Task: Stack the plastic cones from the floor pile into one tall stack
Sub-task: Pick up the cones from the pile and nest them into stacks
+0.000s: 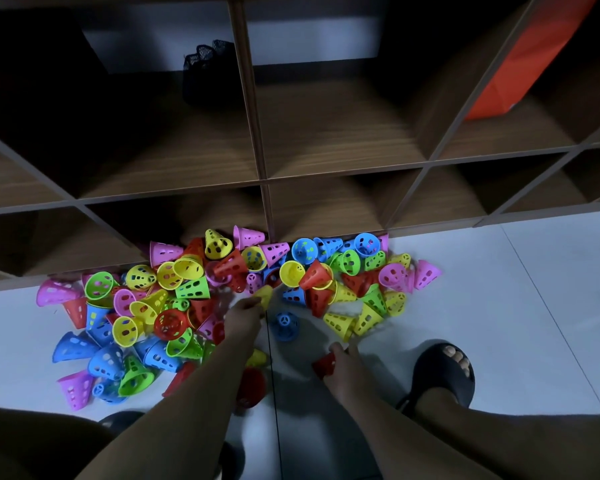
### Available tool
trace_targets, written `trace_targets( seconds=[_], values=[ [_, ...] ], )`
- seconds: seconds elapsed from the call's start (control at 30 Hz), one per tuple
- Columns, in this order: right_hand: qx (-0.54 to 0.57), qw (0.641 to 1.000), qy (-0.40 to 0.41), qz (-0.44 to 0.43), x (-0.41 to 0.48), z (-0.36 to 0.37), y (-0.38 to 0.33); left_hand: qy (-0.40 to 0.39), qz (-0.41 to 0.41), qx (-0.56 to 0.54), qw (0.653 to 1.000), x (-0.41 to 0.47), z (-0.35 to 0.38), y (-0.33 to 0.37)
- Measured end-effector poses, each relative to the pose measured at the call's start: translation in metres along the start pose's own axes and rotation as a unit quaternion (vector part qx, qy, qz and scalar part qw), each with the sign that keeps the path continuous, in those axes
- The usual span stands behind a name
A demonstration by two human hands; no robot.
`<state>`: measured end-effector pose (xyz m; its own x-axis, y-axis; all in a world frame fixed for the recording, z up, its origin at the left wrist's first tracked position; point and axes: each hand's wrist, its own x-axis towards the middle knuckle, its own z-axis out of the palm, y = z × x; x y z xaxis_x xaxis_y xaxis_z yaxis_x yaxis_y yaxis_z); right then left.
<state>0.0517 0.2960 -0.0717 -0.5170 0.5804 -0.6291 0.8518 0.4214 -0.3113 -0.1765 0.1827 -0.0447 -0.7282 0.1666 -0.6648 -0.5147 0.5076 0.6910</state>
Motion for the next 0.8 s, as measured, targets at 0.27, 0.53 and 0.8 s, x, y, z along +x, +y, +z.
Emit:
trace_targets(
  seconds=[0.27, 0.53, 0.8],
  values=[
    [0.025, 0.999, 0.004, 0.027, -0.001, 0.000, -0.004, -0.036, 0.040, -0.113, 0.992, -0.028, -0.010, 0.042],
    [0.153, 0.983, 0.071, 0.075, 0.007, 0.001, -0.007, -0.114, 0.021, -0.080, 0.990, -0.047, -0.003, 0.034],
    [0.230, 0.966, 0.113, 0.024, 0.019, -0.011, -0.023, -0.068, -0.011, -0.008, 0.998, -0.035, -0.001, 0.001]
  ],
)
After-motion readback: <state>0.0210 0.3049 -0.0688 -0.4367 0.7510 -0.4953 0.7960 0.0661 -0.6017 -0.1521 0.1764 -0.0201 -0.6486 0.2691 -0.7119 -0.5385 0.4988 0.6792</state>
